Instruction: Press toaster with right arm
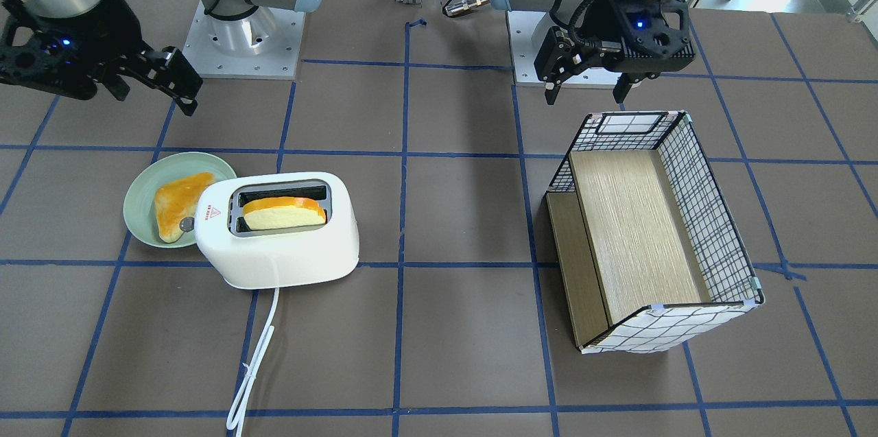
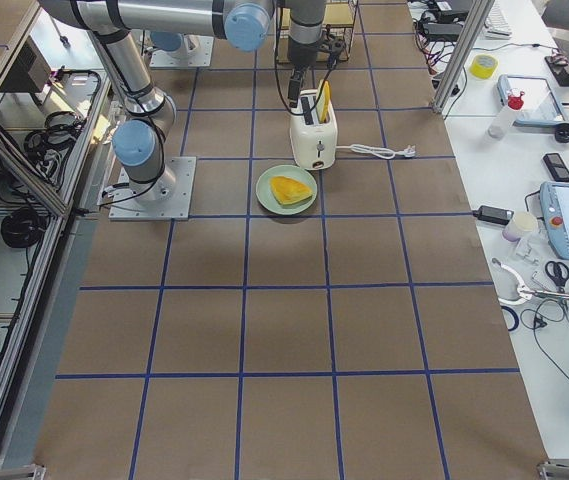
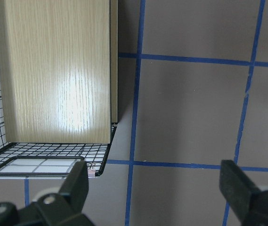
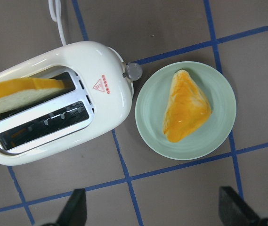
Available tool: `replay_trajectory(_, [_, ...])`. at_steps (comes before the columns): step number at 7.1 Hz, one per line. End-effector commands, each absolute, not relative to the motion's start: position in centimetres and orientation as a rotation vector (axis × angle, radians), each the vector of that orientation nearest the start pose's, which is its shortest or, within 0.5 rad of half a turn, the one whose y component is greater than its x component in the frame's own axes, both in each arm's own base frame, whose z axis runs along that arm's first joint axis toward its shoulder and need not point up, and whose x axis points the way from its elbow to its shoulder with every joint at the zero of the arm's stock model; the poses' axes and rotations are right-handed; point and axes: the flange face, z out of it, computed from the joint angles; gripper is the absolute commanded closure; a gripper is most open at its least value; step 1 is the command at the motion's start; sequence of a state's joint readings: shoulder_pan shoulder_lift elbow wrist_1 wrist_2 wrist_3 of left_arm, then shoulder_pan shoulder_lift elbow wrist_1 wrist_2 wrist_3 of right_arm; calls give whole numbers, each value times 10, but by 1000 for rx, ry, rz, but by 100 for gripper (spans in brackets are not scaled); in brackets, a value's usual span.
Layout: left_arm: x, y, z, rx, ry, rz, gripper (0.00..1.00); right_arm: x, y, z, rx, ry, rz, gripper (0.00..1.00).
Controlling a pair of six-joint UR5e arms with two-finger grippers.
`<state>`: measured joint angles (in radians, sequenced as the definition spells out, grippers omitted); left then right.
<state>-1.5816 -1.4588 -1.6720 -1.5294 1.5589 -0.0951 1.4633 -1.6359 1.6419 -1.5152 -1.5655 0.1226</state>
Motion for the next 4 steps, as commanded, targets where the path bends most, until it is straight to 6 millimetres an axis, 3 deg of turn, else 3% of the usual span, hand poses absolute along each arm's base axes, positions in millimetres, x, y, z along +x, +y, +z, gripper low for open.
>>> replay_trajectory(1, [-139, -448, 495, -133, 3153, -81, 0, 113, -463, 475, 318, 3121, 106, 0])
replay_trajectory(4, [-139, -448, 495, -133, 3153, -81, 0, 113, -464, 474, 310, 3122, 111, 0])
